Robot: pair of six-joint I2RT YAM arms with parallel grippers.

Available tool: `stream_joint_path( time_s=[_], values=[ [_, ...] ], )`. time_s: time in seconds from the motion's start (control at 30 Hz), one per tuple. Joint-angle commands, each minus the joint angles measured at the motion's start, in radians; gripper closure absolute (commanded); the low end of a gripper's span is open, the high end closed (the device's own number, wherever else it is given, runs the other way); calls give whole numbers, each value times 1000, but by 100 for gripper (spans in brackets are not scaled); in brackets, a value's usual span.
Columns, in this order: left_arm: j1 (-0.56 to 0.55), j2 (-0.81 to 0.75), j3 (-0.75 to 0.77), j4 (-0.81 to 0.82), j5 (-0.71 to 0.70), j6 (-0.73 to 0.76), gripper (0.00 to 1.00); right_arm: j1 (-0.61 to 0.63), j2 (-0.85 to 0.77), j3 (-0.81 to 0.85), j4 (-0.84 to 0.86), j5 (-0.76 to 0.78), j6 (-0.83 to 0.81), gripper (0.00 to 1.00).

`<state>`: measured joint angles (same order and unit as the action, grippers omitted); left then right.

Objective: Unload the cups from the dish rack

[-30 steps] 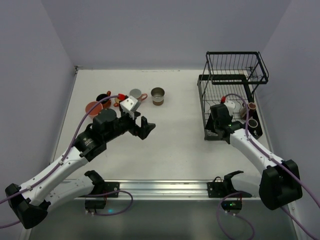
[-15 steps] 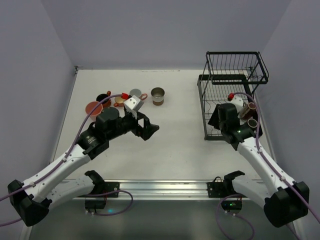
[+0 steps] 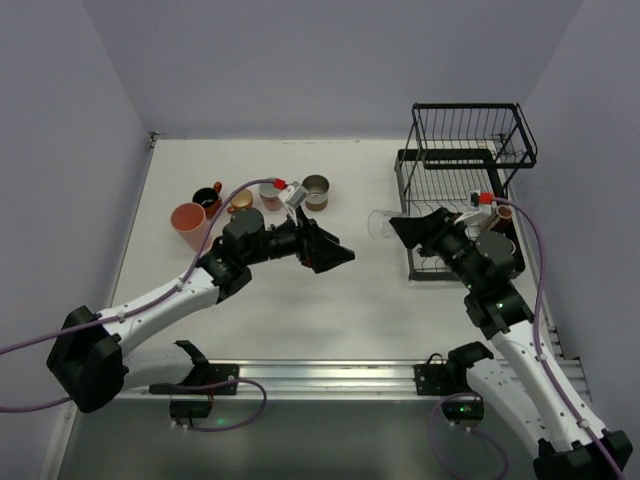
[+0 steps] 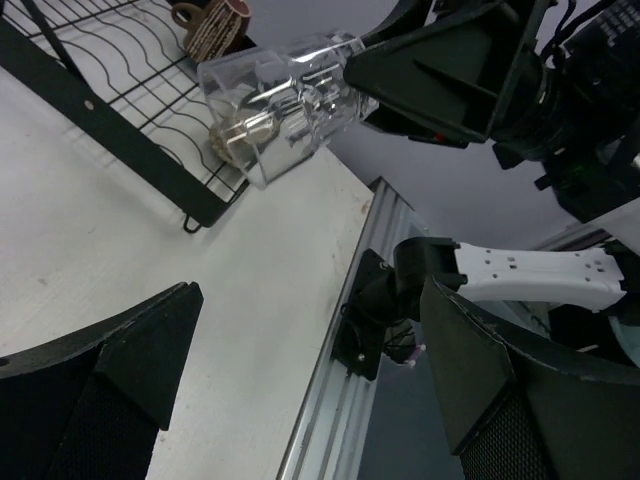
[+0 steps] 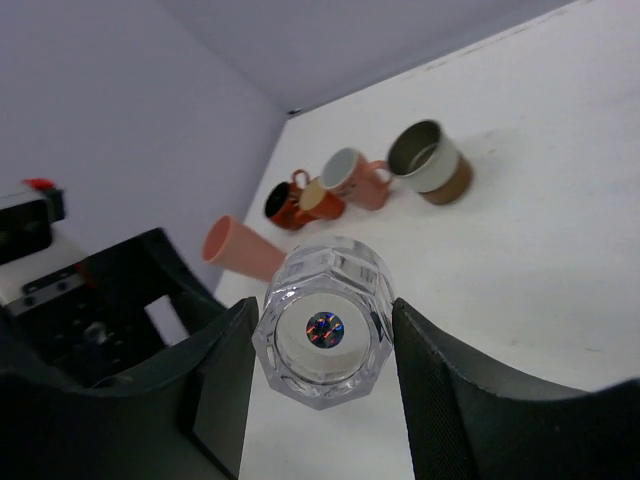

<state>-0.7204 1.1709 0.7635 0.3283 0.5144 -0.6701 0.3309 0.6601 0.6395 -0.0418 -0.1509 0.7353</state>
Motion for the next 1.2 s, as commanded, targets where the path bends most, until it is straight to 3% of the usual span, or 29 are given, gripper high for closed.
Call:
stream_joint_path(
  time_s=[0.0, 0.2, 0.37, 0.43, 0.5, 0.53, 0.6, 0.63, 0.67, 0.8, 0.83, 0.93, 1.03, 1.17],
  values=[
    [1, 50, -15, 259, 90, -176, 2, -1, 27, -70, 261, -291, 177, 87],
    [-27, 134, -7, 374, 110, -243, 9, 3, 99, -153, 463, -412, 271, 86],
    [-47, 177, 6, 420, 102, -258, 24, 14, 127, -181, 510, -440, 295, 86],
    [-50, 185, 11, 431, 99, -260, 37, 16, 139, -195, 556, -453, 311, 85],
    [-51, 187, 8, 451, 99, -264, 58, 19, 148, -210, 571, -447, 320, 85],
    [-51, 181, 8, 451, 86, -260, 74, 19, 151, -212, 571, -446, 319, 85],
    [-51, 150, 11, 421, 56, -220, 96, 22, 164, -222, 574, -446, 319, 79],
    [-51, 138, 31, 337, 18, -194, 100, 20, 167, -227, 574, -444, 317, 71],
    [-51, 115, 48, 271, -5, -131, 100, 19, 167, -234, 576, -441, 314, 51],
    [-51, 53, 158, -128, -219, 94, 100, 20, 145, -229, 490, -408, 254, 20],
    [-50, 53, 225, -337, -352, 139, 100, 20, 127, -218, 450, -386, 209, 17],
    [-47, 76, 327, -707, -613, 277, 100, 20, 90, -189, 329, -331, 120, 14],
    [-28, 160, 361, -962, -837, 348, 100, 19, 79, -170, 249, -296, 60, 14],
    [70, 207, 307, -1045, -903, 389, 100, 20, 96, -169, 232, -309, 36, 14]
  ],
)
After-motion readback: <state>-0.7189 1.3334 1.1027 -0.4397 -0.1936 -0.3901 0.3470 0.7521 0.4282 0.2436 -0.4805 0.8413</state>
